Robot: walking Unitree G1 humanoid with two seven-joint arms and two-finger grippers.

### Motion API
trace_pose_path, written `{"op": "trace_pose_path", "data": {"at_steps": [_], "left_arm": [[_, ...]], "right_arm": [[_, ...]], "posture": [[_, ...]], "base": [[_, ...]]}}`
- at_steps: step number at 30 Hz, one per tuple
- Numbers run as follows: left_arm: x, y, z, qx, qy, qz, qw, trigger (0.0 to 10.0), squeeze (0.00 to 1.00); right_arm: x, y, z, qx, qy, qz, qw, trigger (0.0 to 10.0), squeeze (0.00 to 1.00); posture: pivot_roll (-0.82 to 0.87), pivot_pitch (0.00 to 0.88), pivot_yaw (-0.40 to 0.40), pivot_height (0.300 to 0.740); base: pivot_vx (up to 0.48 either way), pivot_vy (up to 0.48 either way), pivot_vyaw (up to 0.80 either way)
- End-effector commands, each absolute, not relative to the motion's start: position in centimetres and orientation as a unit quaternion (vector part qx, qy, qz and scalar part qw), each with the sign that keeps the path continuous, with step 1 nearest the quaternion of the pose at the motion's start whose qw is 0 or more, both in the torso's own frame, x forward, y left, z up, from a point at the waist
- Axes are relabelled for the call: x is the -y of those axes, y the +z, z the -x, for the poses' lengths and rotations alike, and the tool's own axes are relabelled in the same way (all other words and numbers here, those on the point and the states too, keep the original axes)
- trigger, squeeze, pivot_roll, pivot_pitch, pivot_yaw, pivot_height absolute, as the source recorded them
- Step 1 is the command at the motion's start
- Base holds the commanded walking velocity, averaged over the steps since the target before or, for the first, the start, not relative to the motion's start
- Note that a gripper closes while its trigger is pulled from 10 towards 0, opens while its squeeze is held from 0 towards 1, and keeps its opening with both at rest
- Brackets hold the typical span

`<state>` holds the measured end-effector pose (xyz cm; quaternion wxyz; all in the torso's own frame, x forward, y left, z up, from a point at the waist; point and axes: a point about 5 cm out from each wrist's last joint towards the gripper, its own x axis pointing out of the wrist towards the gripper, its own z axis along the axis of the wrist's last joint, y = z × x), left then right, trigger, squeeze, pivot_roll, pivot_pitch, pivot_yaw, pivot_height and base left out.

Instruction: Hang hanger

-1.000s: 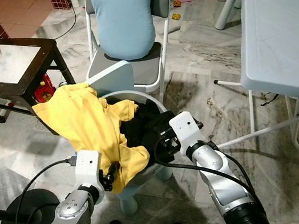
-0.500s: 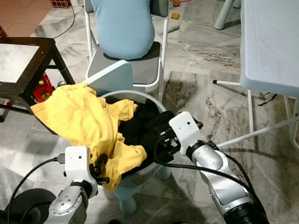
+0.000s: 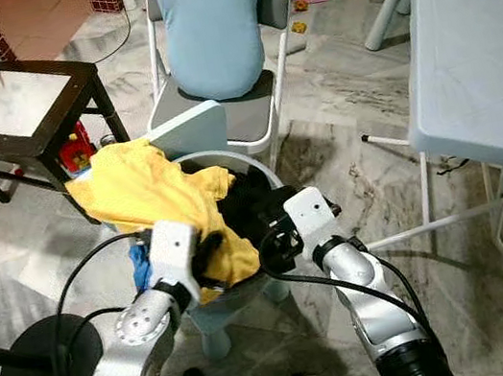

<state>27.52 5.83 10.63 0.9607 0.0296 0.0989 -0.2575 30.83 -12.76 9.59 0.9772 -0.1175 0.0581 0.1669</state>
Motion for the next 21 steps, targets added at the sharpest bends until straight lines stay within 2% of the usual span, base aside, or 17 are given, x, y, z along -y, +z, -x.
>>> {"op": "trace_pose_path", "data": {"at_steps": [1, 5, 7, 10, 21], "left_arm": [[-4.3, 10.3, -27.1, -0.104, -0.300, -0.042, 0.947, 0.0, 0.00], [-3.1, 10.1, -26.9, -0.106, -0.346, -0.075, 0.929, 0.0, 0.00], [-2.0, 9.8, -26.5, -0.102, -0.390, -0.109, 0.909, 0.0, 0.00], [-1.6, 9.7, -26.4, -0.101, -0.405, -0.121, 0.901, 0.0, 0.00], [-2.0, 9.6, -26.5, -0.098, -0.394, -0.125, 0.905, 0.0, 0.00]], "right_arm": [[12.8, 9.7, -30.8, -0.057, 0.168, 0.120, 0.977, 10.0, 0.00], [12.7, 9.7, -30.8, -0.057, 0.168, 0.119, 0.977, 10.0, 0.00], [12.6, 9.7, -30.8, -0.056, 0.170, 0.119, 0.977, 10.0, 0.00], [12.5, 9.7, -30.9, -0.056, 0.170, 0.119, 0.977, 10.0, 0.00], [12.6, 9.6, -30.7, -0.058, 0.169, 0.119, 0.977, 10.0, 0.00]], "posture": [[0.02, 0.215, -0.104, 0.740], [0.02, 0.215, -0.104, 0.740], [0.02, 0.211, -0.106, 0.740], [0.02, 0.211, -0.106, 0.740], [0.02, 0.215, -0.104, 0.740]], "base": [[0.000, 0.000, 0.00], [0.000, 0.000, 0.00], [0.000, 0.000, 0.00], [0.000, 0.000, 0.00], [0.000, 0.000, 0.00]]}}
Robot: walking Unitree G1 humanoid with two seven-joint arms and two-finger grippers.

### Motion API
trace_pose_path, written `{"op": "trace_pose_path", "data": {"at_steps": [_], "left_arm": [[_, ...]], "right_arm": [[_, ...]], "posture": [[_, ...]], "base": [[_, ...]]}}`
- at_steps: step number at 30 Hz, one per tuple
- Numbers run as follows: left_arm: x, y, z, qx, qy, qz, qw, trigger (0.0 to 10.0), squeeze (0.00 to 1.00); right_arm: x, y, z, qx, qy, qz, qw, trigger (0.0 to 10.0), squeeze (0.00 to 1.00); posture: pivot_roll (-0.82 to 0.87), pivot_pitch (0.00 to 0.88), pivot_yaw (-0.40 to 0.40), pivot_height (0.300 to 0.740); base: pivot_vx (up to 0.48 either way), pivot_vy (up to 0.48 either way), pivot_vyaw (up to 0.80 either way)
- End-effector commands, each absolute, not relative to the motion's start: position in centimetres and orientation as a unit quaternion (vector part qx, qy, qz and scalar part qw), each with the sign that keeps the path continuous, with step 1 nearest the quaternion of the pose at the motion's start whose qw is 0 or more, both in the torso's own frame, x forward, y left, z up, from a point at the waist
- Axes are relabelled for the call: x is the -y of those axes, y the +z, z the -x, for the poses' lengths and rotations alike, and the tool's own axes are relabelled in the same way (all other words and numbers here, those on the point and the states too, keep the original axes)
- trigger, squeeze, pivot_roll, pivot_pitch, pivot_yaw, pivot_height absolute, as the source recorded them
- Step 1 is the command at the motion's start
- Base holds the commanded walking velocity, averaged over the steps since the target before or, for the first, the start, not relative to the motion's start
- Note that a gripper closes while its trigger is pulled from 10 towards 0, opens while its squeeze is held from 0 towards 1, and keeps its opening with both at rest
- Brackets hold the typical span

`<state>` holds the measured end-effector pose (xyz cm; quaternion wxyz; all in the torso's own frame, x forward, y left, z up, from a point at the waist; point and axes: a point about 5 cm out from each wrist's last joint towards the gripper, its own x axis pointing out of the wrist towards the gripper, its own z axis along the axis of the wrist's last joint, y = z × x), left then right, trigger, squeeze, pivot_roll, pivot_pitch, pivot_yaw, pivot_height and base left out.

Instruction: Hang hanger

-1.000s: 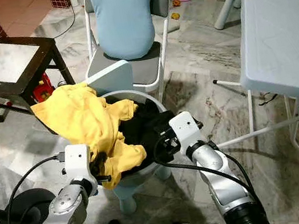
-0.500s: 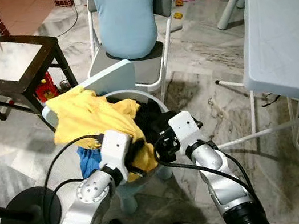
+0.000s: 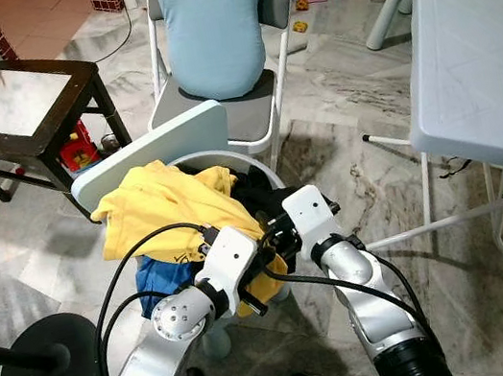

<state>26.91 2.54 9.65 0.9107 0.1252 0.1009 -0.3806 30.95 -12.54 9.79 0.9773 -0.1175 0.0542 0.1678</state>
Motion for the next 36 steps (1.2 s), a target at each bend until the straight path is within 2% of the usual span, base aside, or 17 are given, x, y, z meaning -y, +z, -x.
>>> {"op": "trace_pose_path", "data": {"at_steps": [1, 7, 11, 18, 20, 23, 25, 28, 34, 35, 36], "left_arm": [[-2.5, 10.0, -27.0, -0.085, -0.375, -0.129, 0.914, 0.0, 0.00], [-5.8, 13.3, -29.5, -0.011, -0.258, -0.145, 0.955, 0.0, 0.00], [-8.3, 14.8, -30.4, 0.010, -0.200, -0.159, 0.967, 0.0, 0.00], [-10.6, 17.9, -31.6, 0.070, -0.167, -0.194, 0.964, 0.0, 0.00], [-10.8, 20.4, -32.4, 0.117, -0.159, -0.192, 0.961, 0.0, 0.00], [-10.9, 21.7, -32.6, 0.144, -0.158, -0.190, 0.958, 0.0, 0.00], [-11.1, 21.4, -32.6, 0.135, -0.158, -0.182, 0.961, 0.0, 0.00], [-11.6, 18.9, -31.4, 0.087, -0.143, -0.123, 0.978, 0.0, 0.00], [-12.1, 17.1, -30.1, 0.062, -0.124, -0.111, 0.984, 0.0, 0.00], [-12.2, 16.9, -30.0, 0.060, -0.121, -0.106, 0.985, 0.4, 0.00], [-12.4, 16.7, -29.7, 0.059, -0.117, -0.103, 0.986, 1.6, 0.00]], "right_arm": [[12.5, 9.6, -30.7, -0.058, 0.170, 0.119, 0.977, 10.0, 0.00], [12.6, 9.5, -30.7, -0.059, 0.169, 0.118, 0.977, 10.0, 0.00], [12.6, 9.5, -30.7, -0.059, 0.169, 0.118, 0.977, 10.0, 0.00], [12.7, 9.7, -31.0, -0.050, 0.159, 0.114, 0.979, 10.0, 0.00], [12.8, 9.9, -31.2, -0.042, 0.145, 0.109, 0.982, 10.0, 0.00], [13.2, 10.4, -31.2, -0.025, 0.133, 0.088, 0.987, 10.0, 0.00], [13.6, 10.8, -31.1, -0.015, 0.123, 0.076, 0.989, 10.0, 0.00], [15.2, 11.4, -30.6, -0.005, 0.093, 0.029, 0.995, 10.0, 0.00], [17.1, 11.2, -30.2, -0.009, 0.057, -0.002, 0.998, 10.0, 0.00], [17.4, 10.9, -30.1, -0.013, 0.050, -0.007, 0.999, 10.0, 0.00], [17.7, 10.7, -30.1, -0.018, 0.041, -0.018, 0.999, 10.0, 0.00]], "posture": [[0.02, 0.215, -0.104, 0.740], [0.02, 0.217, -0.104, 0.740], [0.02, 0.217, -0.104, 0.740], [0.04, 0.202, -0.088, 0.740], [0.05, 0.191, -0.076, 0.740], [0.05, 0.184, -0.066, 0.740], [0.05, 0.175, -0.056, 0.740], [0.05, 0.153, -0.040, 0.740], [0.06, 0.129, -0.023, 0.740], [0.07, 0.126, -0.021, 0.740], [0.07, 0.122, -0.018, 0.740]], "base": [[0.000, 0.000, 0.00], [0.000, 0.000, 0.00], [0.000, 0.000, 0.00], [0.000, 0.000, 0.00], [0.000, 0.000, 0.00], [0.000, 0.000, 0.00], [0.000, 0.000, 0.00], [0.000, 0.000, 0.00], [0.000, 0.000, 0.00], [0.000, 0.000, 0.00], [0.000, 0.000, 0.00]]}}
